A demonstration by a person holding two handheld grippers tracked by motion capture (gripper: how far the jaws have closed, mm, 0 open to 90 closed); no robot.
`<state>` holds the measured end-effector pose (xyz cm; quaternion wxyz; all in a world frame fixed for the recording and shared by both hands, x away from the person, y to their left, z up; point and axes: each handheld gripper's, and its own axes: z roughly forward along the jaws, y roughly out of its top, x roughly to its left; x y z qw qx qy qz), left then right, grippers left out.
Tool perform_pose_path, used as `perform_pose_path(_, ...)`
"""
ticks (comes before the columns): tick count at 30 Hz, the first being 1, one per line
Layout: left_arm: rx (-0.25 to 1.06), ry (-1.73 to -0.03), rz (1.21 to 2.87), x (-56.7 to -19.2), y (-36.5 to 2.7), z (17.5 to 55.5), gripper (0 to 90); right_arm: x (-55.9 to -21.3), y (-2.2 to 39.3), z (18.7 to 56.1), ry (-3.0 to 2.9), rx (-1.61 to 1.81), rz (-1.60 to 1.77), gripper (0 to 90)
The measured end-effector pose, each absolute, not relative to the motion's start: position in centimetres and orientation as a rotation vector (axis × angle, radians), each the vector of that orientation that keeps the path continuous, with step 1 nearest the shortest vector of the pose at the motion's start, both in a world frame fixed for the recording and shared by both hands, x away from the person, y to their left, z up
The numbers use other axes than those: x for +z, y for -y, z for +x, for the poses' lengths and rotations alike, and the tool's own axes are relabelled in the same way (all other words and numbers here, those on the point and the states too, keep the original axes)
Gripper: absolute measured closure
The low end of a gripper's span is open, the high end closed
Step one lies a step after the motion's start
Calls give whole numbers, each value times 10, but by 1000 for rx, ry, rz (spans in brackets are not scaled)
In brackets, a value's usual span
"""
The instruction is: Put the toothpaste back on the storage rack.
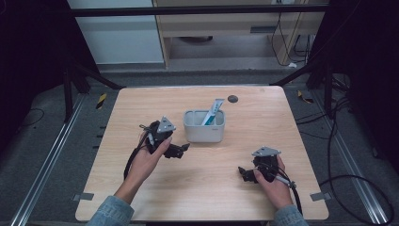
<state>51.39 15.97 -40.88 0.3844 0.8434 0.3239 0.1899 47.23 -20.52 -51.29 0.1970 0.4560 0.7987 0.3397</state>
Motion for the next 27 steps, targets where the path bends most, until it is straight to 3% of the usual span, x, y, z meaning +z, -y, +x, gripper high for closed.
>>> perform_pose_path(27,520,-1089,2223,-481,-238,519,52,-513,205,472,-2236,951,1277,4)
